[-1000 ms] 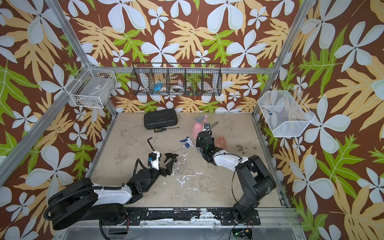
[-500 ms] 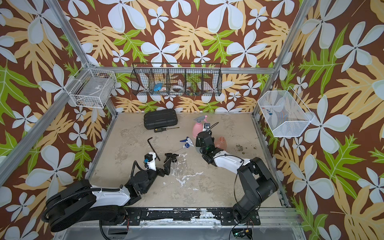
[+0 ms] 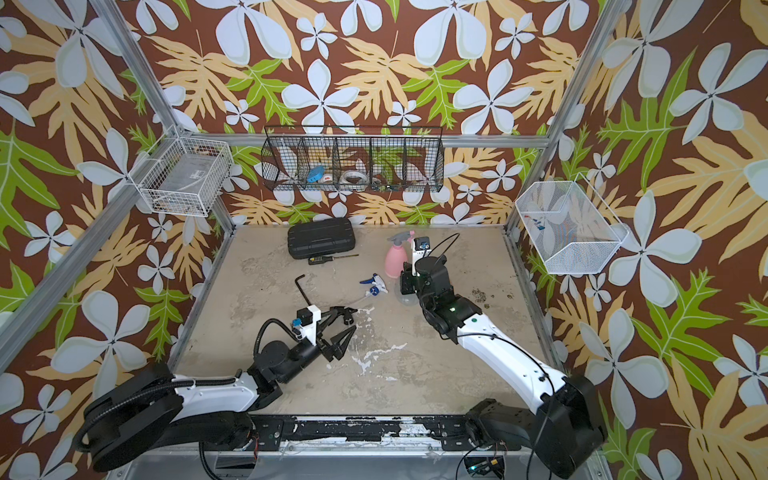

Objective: Attach spray nozzles to spray bottles
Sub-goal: Pick up the spray bottle from the center of the board.

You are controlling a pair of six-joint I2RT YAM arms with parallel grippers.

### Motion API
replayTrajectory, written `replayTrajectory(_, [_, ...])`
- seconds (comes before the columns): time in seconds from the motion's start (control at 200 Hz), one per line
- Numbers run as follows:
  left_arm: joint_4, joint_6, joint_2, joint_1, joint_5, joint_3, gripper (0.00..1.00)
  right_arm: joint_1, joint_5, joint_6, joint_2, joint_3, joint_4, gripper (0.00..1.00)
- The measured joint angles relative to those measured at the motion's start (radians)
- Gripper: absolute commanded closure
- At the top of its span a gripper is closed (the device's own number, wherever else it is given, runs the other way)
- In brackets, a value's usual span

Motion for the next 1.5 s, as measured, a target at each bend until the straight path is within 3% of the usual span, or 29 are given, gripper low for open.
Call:
replayTrajectory(0.105, [-0.046,0.047,0.002,0.0,0.113,0.081,0.14,-0.001,-0.047,-0.018,-0.071,0.004,-0.076,1.0])
replayTrajectory(0.275, [-0.167,0.229,0.078,0.004,0.26,0.205,0.1,-0.001,-0.127,-0.04,-0.14,0.046,-0.173,1.0])
replayTrajectory(0.545, [-0.187,0.363,0.236,0.046,0.318,0.298,0.04,-0.001,-0.254,-0.051,-0.198,0.099,-0.257,1.0])
replayTrajectory(1.041, [-0.145,0.323,0.389,0.064,0.463,0.407,0.0,-0.001,-0.439,-0.044,-0.225,0.089,-0.274,1.0])
replayTrajectory(1.496, [-0.129,0.298,0.409,0.064,0.537,0.439,0.03,0.036,-0.473,-0.042,-0.173,0.132,-0.268,1.0])
